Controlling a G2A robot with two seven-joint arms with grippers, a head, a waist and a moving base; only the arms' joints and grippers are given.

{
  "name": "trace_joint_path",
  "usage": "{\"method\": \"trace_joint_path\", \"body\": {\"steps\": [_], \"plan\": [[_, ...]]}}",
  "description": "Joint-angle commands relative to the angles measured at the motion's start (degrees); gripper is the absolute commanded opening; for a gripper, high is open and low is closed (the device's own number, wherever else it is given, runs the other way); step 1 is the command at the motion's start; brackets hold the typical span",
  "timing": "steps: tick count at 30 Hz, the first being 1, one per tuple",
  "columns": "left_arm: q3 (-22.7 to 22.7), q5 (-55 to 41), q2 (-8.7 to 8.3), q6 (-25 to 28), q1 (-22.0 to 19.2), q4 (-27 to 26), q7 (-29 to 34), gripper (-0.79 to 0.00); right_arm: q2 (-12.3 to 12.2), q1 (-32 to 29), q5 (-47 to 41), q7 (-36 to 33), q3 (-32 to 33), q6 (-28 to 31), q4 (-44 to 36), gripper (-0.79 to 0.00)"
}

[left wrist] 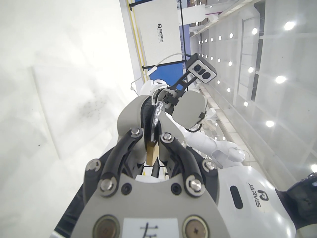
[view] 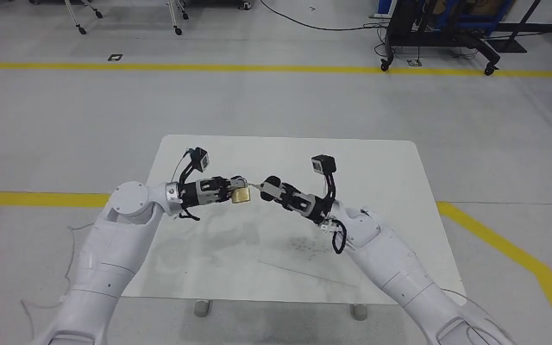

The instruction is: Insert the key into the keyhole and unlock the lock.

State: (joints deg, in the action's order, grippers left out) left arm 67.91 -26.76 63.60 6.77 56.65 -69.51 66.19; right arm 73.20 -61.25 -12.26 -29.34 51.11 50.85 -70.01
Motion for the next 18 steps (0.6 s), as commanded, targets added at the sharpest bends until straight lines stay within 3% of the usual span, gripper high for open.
{"method": "trace_joint_path", "body": {"steps": [1, 4, 14, 18], "plan": [[-0.29, -0.29, 0.12, -1.11, 0.36, -0.95, -2.78, -0.785, -0.45, -1.64, 2.34, 0.67, 1.22, -1.32, -1.02, -0.785], [-1.24, 4.02, 0.06, -5.4, 0.35, -2.02, -7.02, -0.785, -1.16, -4.75, 5.39, 1.81, 3.07, -2.24, -3.48, -0.785], [-1.55, 2.46, 0.24, -5.82, 1.03, -2.39, -7.48, -0.785, -1.42, -5.77, 6.27, 2.54, 4.01, -2.41, -4.39, -0.785], [-2.22, 0.03, 0.88, -7.76, 1.19, -2.28, -13.08, -0.785, -1.38, -6.13, 8.28, 4.15, 4.25, -4.58, -5.48, -0.785]]}}
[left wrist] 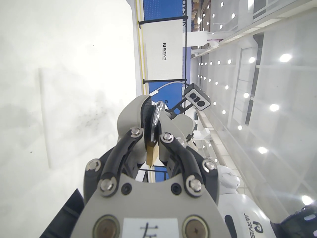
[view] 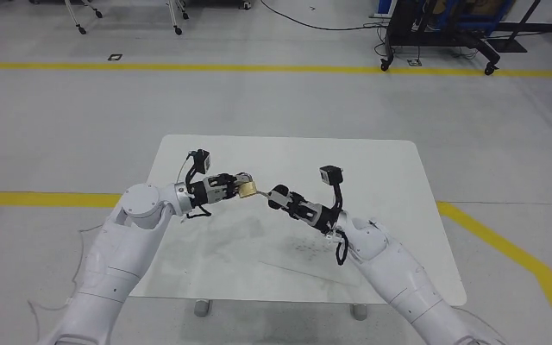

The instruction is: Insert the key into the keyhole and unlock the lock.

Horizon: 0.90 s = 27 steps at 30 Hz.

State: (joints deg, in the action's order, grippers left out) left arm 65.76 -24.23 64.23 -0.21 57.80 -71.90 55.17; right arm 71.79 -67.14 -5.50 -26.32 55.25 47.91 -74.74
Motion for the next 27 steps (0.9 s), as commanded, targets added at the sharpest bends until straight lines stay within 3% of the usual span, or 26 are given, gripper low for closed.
{"method": "trace_joint_path", "body": {"steps": [1, 7, 12, 27], "plan": [[-0.14, -3.33, 0.45, -1.31, -0.01, 0.23, -3.96, -0.785, 0.08, -0.67, 2.59, 1.99, 0.01, -3.48, -1.58, -0.785], [-1.45, -4.22, 1.35, -2.35, -0.98, 0.65, -10.45, -0.785, 0.54, -4.24, 7.11, 10.5, -0.16, -17.69, -5.32, -0.785], [-1.43, -0.39, 1.22, -1.3, -0.65, 0.21, -12.42, -0.785, 1.44, -5.87, 10.78, 18.33, -1.89, -25.31, -7.38, -0.785], [-0.47, 0.63, 1.2, 1.76, 1.17, -1.95, -12.05, -0.785, 3.91, -4.55, 7.08, 23.89, -4.58, -27.39, -6.62, -0.785]]}}
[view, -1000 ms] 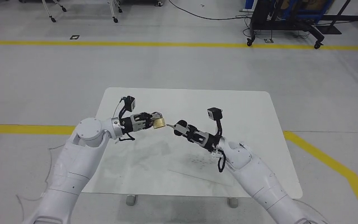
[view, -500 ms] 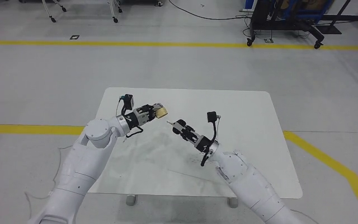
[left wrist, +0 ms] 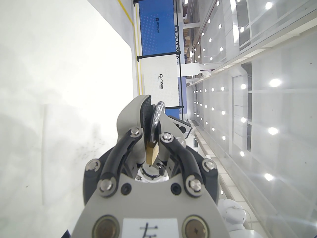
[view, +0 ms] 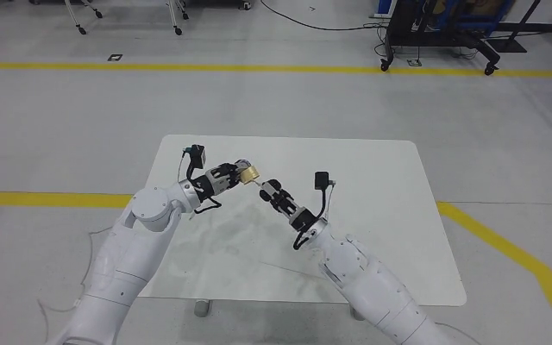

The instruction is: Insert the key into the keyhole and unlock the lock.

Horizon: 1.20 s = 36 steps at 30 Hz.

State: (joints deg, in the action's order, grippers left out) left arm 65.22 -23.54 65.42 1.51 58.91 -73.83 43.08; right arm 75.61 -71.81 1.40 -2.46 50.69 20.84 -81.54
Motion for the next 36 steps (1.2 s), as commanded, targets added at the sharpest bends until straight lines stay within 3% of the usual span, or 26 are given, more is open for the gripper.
{"method": "trace_joint_path", "body": {"steps": [1, 36], "plan": [[0.11, -0.06, 0.02, 0.08, 0.1, -0.03, 0.06, -0.785, 0.17, 0.23, 0.48, 0.09, -0.07, -0.7, 0.3, -0.785], [0.56, 1.12, 0.64, 0.76, 0.47, -0.3, -1.34, -0.785, 2.81, -1.21, 5.46, 3.5, -0.99, -1.64, 0.0, -0.785]]}}
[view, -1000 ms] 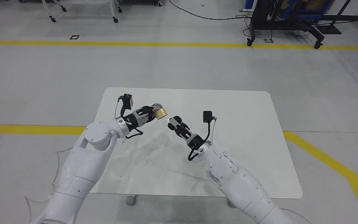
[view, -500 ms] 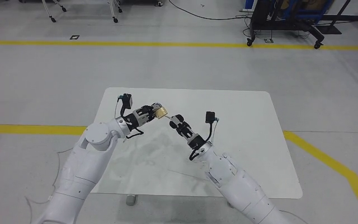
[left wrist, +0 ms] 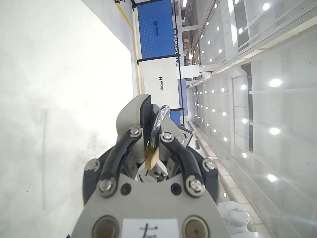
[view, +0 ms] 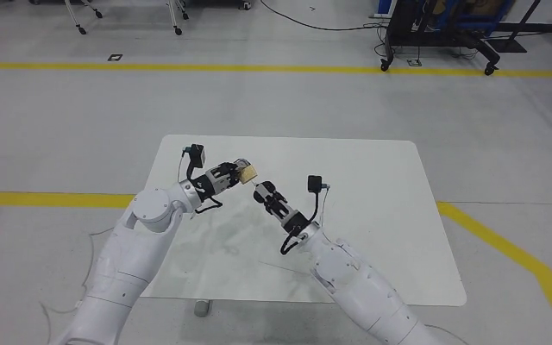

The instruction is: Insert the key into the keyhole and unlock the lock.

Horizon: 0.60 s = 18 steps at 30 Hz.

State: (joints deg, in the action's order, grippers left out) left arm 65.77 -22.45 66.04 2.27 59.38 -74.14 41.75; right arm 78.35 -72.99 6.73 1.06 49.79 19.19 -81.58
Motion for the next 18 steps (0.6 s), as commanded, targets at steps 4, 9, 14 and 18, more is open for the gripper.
{"method": "trace_joint_path", "body": {"steps": [4, 9, 14, 18], "plan": [[-0.13, 0.25, 0.1, 0.12, 0.06, -0.03, 0.16, -0.785, 0.34, -0.01, 0.39, -0.23, -0.15, 0.11, 0.18, -0.785], [-0.31, 2.01, 0.09, 0.57, -0.08, -0.29, 0.49, -0.785, 0.41, -0.23, 1.14, 0.26, 0.88, 0.04, -0.14, -0.785], [-0.83, 3.61, 0.11, 1.12, 0.15, -0.89, 1.13, -0.785, 0.3, -0.68, 1.62, -0.26, 2.33, -0.58, -1.0, -0.785], [-0.92, 3.55, 0.14, 1.49, 0.0, -0.87, 2.38, -0.785, 0.22, -1.07, 2.13, -1.38, 3.07, -1.26, -1.77, -0.785]]}}
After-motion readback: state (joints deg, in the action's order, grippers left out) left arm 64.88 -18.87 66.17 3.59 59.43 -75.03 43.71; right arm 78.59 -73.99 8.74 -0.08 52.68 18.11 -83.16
